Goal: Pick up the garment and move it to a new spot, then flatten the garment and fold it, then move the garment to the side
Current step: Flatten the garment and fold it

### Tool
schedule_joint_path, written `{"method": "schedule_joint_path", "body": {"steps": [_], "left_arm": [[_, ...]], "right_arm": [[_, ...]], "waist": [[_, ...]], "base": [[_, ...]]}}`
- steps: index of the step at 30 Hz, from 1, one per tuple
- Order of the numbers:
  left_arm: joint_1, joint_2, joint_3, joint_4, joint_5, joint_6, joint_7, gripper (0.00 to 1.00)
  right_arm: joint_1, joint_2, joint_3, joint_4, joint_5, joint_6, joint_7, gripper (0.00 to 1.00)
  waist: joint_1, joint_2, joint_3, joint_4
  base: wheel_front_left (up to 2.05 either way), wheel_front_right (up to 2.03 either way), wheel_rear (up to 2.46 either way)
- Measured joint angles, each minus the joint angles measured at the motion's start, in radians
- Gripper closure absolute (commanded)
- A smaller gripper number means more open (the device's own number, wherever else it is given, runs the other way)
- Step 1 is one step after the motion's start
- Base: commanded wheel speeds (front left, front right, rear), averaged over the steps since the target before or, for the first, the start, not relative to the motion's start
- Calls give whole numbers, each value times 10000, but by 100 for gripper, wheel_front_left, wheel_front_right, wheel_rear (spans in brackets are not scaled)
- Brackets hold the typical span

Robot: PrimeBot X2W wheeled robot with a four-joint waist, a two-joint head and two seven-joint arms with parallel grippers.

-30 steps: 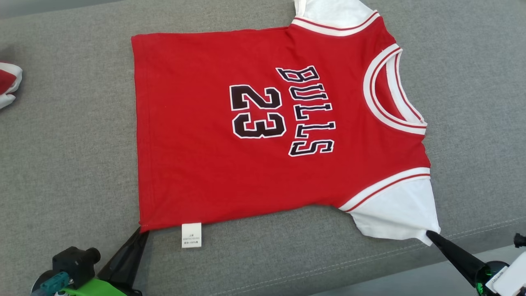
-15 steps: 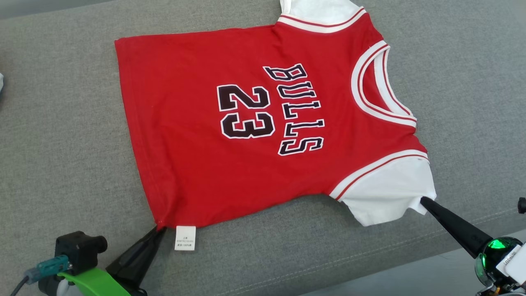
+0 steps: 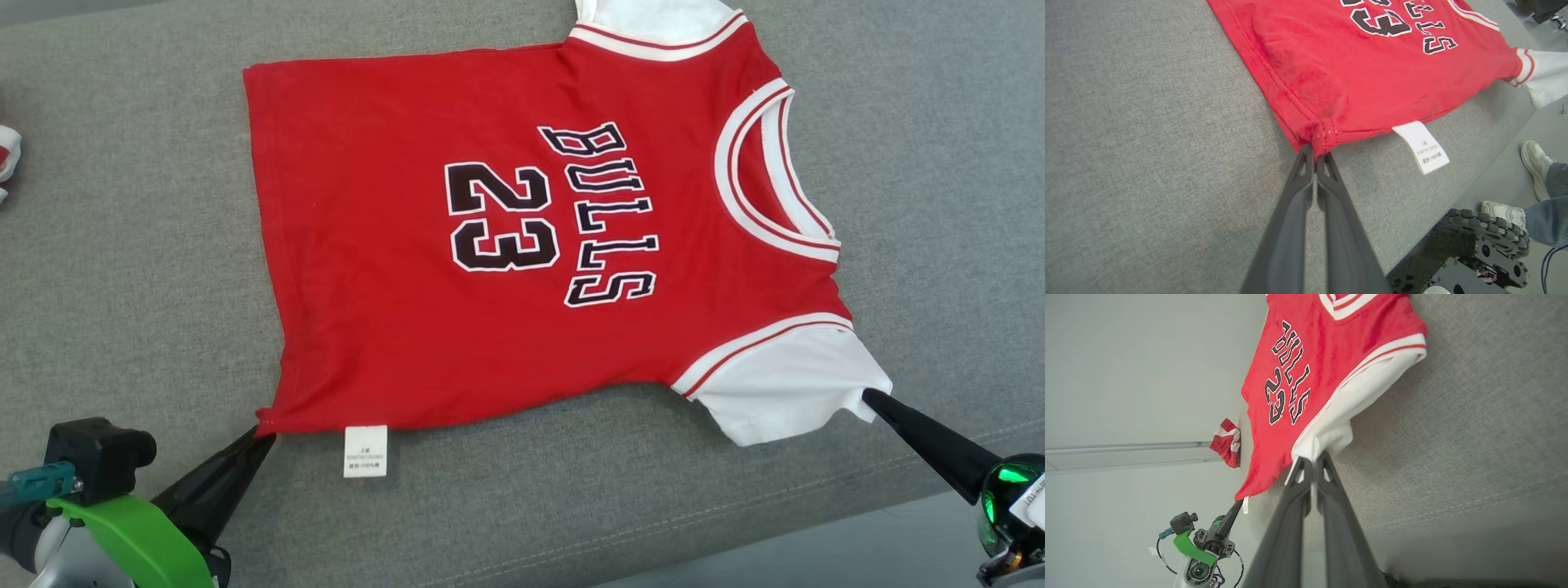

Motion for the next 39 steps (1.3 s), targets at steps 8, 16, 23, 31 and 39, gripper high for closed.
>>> {"method": "schedule_joint_path", "body": {"steps": [8,16,23,31,39], "left_arm": [[0,431,-15,-508,-245,29,786,100],[-616,1172,-4,-1041,-554,12,1879,100],[-1549,1540,65,-1381,-1093,-29,2867,100],[-2781,1572,182,-1344,-1645,-29,3603,100],[-3852,1534,146,-932,-1918,-27,4205,100]], "right_arm": [[-336,-247,-207,-288,42,-107,155,100],[-853,-731,-362,-378,38,-454,453,100],[-1784,-1003,-272,-533,35,-807,857,100],[-2936,-1032,-224,-380,-42,-1064,1007,100],[-3836,-865,-29,23,-180,-1225,1062,100]], "waist": [[0,0,259,-31],[0,0,642,-3],[0,0,1081,21],[0,0,1655,19],[0,0,2047,54]], "base": [[0,0,0],[0,0,0],[0,0,0],[0,0,0],[0,0,0]]}}
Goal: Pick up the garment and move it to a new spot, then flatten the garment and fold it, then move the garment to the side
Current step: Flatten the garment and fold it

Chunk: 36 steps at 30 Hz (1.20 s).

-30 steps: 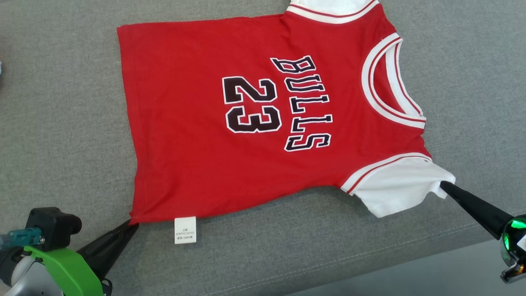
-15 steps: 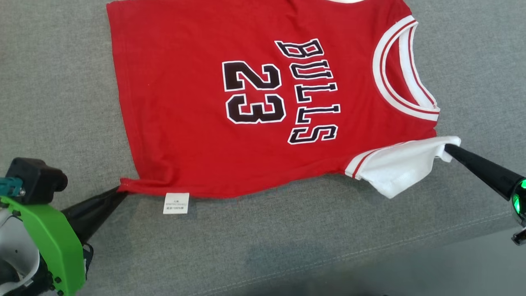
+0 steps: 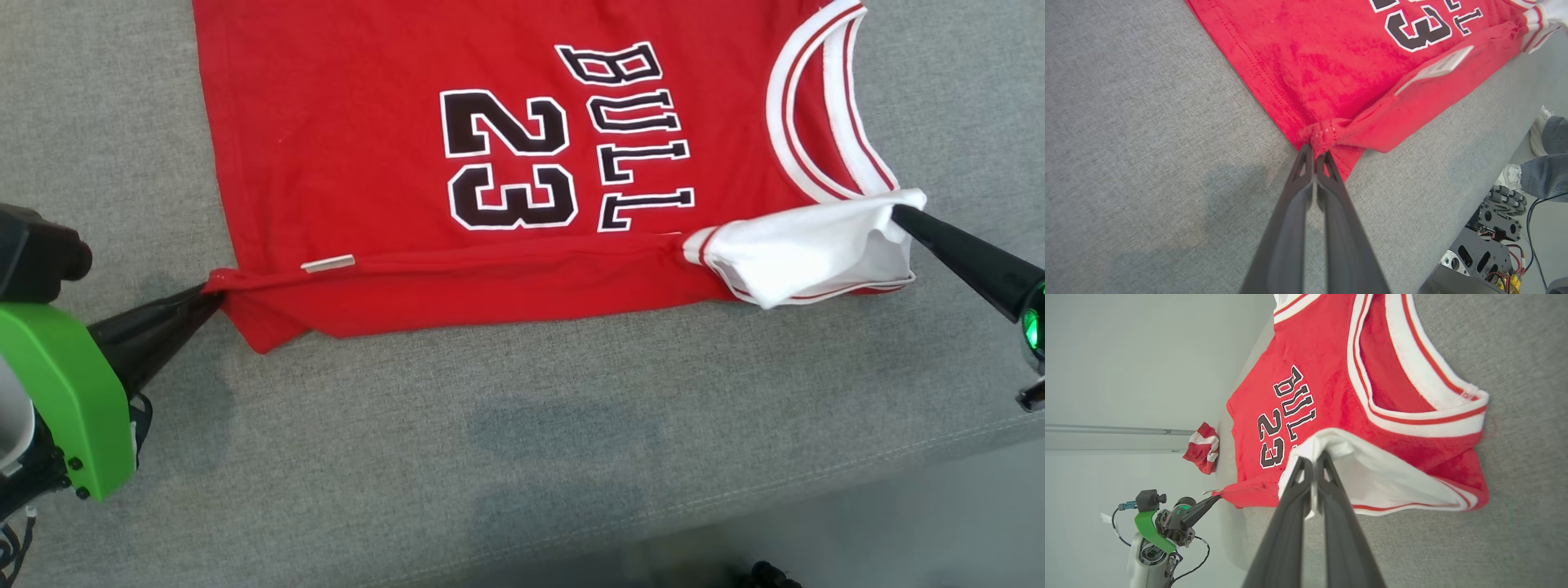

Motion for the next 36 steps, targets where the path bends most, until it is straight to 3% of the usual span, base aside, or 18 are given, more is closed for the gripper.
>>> {"method": "schedule_joint_path", "body": {"steps": [35,36], "left_arm": [[-1901,-598,-945,1818,-46,10,1419,100],[-1914,-594,-989,1900,-31,10,1480,91]], "right_arm": [[-2122,1218,1133,1956,-1060,-94,-192,100],[-2155,1239,1183,2008,-1114,-94,-194,100]], "waist": [[0,0,328,-257],[0,0,322,-270]], "base": [[0,0,0],[0,0,0]]}}
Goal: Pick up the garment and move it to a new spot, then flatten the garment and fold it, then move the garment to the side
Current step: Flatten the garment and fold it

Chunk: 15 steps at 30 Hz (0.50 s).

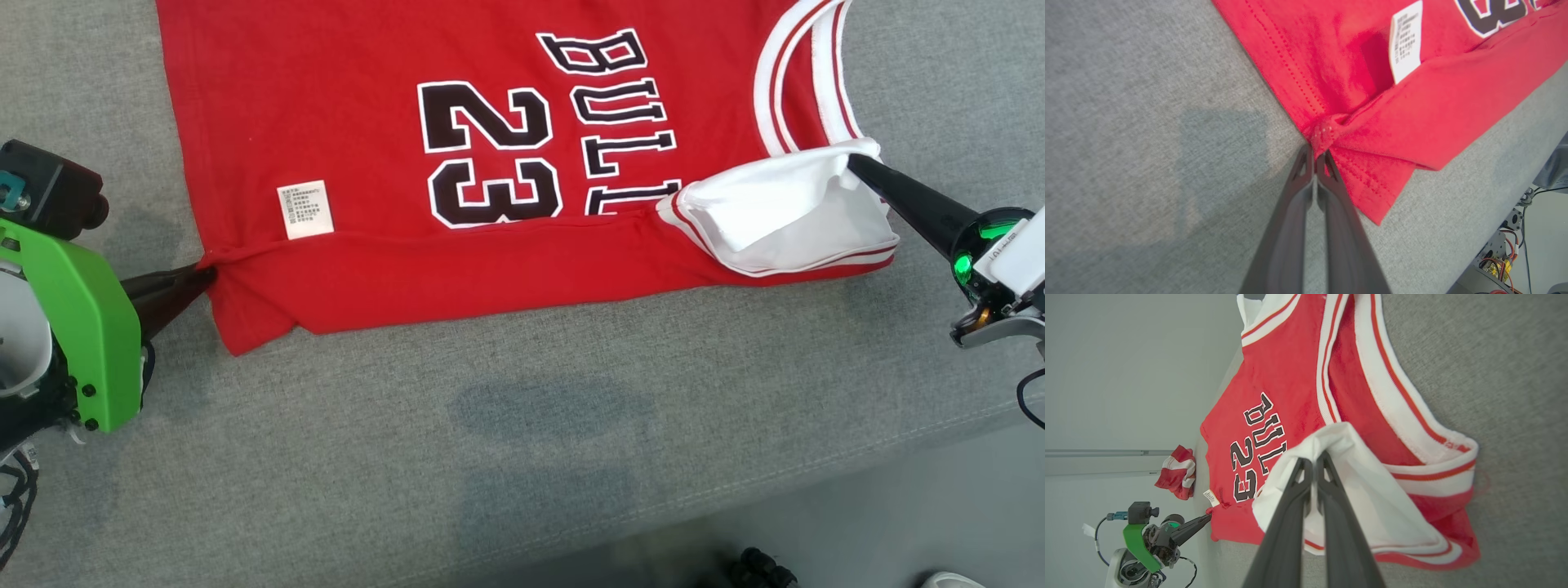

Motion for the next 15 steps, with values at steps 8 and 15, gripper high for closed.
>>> {"method": "schedule_joint_path", "body": {"steps": [8,15], "left_arm": [[-201,-10,0,428,184,222,79,0],[-337,-244,88,821,234,351,23,0]], "right_arm": [[-145,201,75,558,-276,0,-288,0],[-360,267,128,1012,-616,13,-529,0]], "waist": [[0,0,-76,-38],[0,0,-288,7]], "base": [[0,0,0],[0,0,0]]}}
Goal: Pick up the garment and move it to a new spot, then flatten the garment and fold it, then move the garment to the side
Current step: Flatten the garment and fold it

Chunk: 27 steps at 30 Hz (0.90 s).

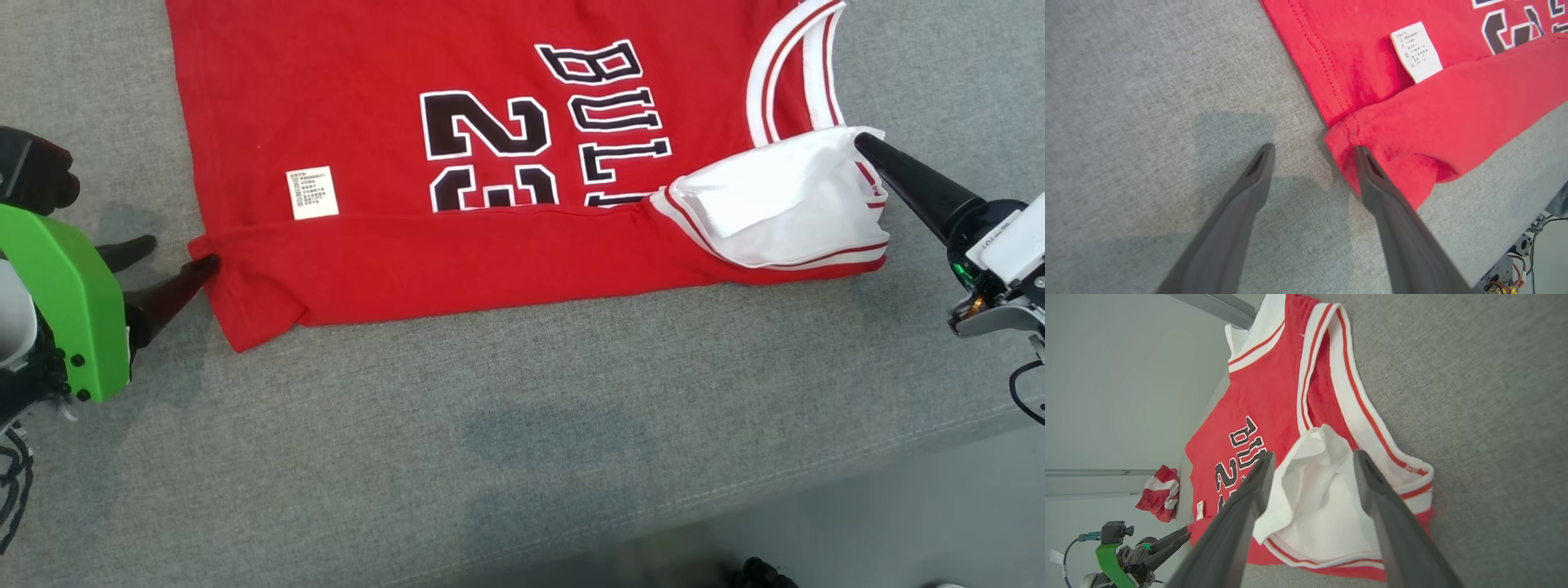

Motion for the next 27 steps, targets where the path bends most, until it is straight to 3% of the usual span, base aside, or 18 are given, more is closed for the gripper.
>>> {"method": "schedule_joint_path", "body": {"steps": [4,10,18,22,27], "left_arm": [[6,-121,284,151,-6,215,-389,0],[736,-556,1459,111,-558,840,-1499,0],[2390,-1235,1386,-280,-589,1118,-2242,0],[3012,-1375,1120,-336,-564,1147,-2362,0],[3194,-1175,890,-330,219,1162,-2679,0]], "right_arm": [[1,19,54,107,-267,174,-259,0],[248,-117,-180,-282,-637,614,-717,0],[1805,-1206,151,-38,-2050,529,-1152,0],[1941,-1097,468,-31,-2282,525,-1243,0],[1940,-886,823,138,-2656,518,-1436,0]], "waist": [[0,0,-212,10],[0,0,-648,-44],[0,0,-1099,41],[0,0,-1093,188],[0,0,-1011,230]], "base": [[0,0,0],[0,0,0],[0,0,0],[0,0,0],[0,0,0]]}}
